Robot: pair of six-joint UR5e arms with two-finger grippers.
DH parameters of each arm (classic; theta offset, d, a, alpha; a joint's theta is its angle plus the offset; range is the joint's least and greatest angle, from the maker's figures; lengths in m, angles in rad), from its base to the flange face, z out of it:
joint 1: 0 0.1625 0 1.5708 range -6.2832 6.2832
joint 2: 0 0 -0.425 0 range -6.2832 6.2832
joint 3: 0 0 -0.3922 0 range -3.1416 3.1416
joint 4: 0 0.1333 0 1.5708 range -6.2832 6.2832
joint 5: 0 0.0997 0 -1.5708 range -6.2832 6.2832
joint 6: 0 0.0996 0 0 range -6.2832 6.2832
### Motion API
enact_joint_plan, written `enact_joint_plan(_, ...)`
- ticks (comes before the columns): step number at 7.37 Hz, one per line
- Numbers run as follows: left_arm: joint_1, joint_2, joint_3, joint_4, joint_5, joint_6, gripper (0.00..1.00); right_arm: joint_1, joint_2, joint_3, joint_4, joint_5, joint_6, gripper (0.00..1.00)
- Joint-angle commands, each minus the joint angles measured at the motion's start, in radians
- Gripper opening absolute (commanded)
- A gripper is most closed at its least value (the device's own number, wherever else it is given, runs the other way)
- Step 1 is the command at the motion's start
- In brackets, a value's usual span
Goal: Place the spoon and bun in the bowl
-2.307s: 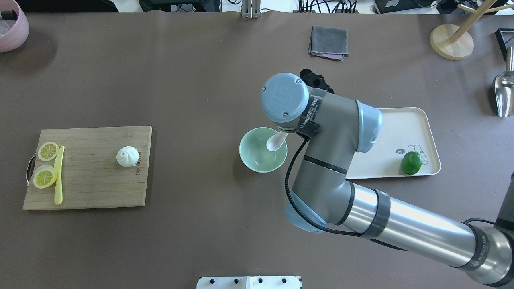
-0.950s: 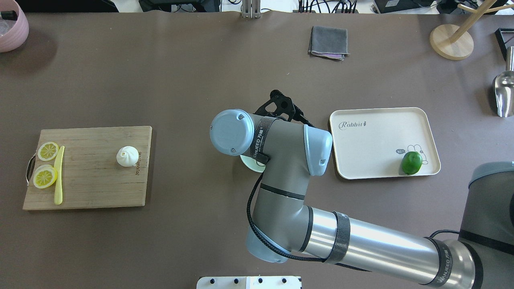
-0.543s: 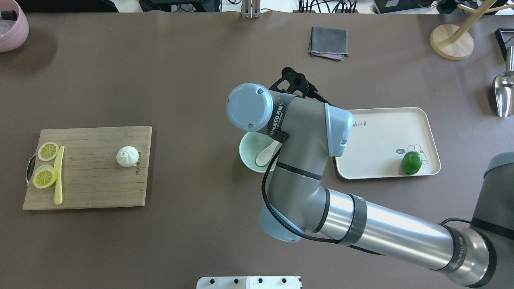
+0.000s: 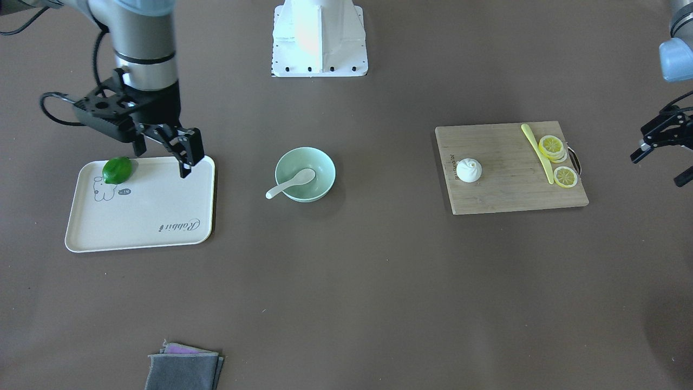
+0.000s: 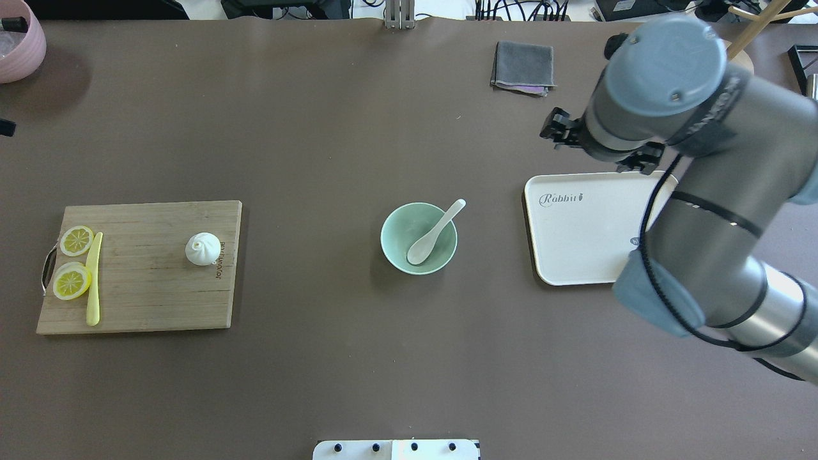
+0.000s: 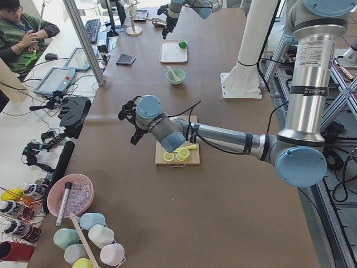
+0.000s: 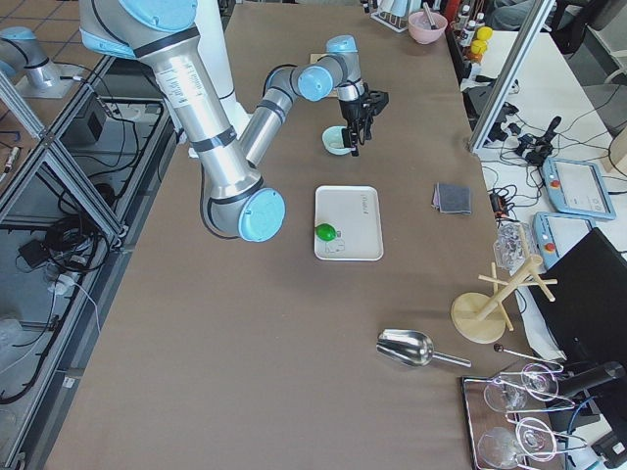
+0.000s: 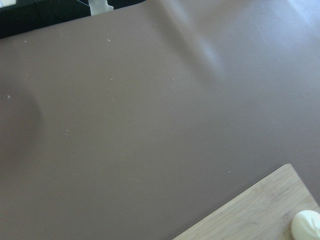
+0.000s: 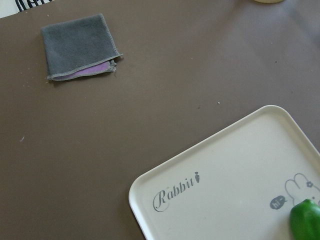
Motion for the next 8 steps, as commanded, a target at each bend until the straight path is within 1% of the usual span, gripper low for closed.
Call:
enact_joint_plan(1, 0.204, -0.001, -0.083, -0.011, 0.160, -0.232, 0.98, 0.228, -0.192, 0.060, 0.095, 0.271, -0.400, 1.00)
enact_joint_plan(2, 0.325, -0.001, -0.119, -0.008, 0.278, -0.312, 0.98, 0.336, -0.294, 0.060, 0.156, 0.376, -0.566, 1.00)
enact_joint_plan(3, 0.415, -0.004, -0.133, -0.007, 0.363, -0.374, 0.98, 0.431, -0.409, 0.060, 0.204, 0.437, -0.766, 1.00)
enact_joint_plan(4, 0.490, -0.004, -0.132, -0.004, 0.436, -0.376, 0.98, 0.534, -0.508, 0.045, 0.261, 0.467, -0.972, 1.00)
enact_joint_plan(5, 0.556, -0.009, -0.129, -0.003, 0.490, -0.379, 0.98, 0.636, -0.541, -0.008, 0.263, 0.545, -1.095, 1.00)
enact_joint_plan(6, 0.617, -0.009, -0.124, -0.003, 0.573, -0.375, 0.98, 0.712, -0.581, -0.053, 0.261, 0.570, -1.279, 1.00)
enact_joint_plan(7, 0.654, -0.009, -0.121, -0.003, 0.609, -0.375, 0.98, 0.766, -0.588, -0.094, 0.261, 0.609, -1.355, 1.00)
enact_joint_plan(8, 0.681, -0.009, -0.117, -0.003, 0.648, -0.373, 0.98, 0.775, -0.603, -0.093, 0.264, 0.611, -1.356, 1.00)
